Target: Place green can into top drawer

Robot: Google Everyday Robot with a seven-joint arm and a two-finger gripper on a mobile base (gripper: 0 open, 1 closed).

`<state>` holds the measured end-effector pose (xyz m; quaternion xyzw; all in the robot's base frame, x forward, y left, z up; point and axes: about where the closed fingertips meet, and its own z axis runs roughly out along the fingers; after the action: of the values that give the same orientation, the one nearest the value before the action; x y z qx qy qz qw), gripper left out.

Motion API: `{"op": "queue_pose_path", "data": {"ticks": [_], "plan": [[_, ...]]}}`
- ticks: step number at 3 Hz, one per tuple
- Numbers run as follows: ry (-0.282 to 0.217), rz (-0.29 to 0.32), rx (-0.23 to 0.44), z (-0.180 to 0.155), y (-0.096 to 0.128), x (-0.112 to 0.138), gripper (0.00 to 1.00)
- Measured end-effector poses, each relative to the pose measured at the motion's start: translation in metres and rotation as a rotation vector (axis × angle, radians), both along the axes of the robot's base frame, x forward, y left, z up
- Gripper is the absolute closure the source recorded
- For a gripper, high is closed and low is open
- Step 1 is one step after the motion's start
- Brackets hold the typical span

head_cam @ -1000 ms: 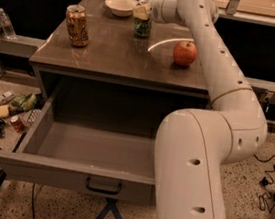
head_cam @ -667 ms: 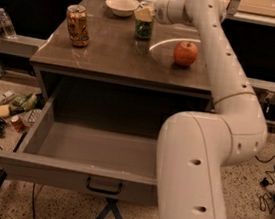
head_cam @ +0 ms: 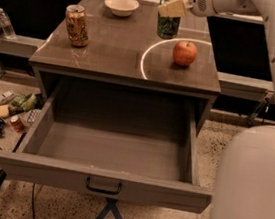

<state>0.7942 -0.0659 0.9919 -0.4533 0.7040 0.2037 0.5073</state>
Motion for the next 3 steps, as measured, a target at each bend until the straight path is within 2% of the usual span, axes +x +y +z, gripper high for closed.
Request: {"op": "queue_pose_path", "data": {"ticks": [1, 2, 3], "plan": [[-0.044, 0.026, 0.049, 0.040, -0.023, -0.065, 1.00], [-0.101, 0.039, 0.128, 0.072, -0.024, -0.146, 1.00], [-0.062, 0.029, 0.152, 0.049, -0.020, -0.194, 1.00]]}}
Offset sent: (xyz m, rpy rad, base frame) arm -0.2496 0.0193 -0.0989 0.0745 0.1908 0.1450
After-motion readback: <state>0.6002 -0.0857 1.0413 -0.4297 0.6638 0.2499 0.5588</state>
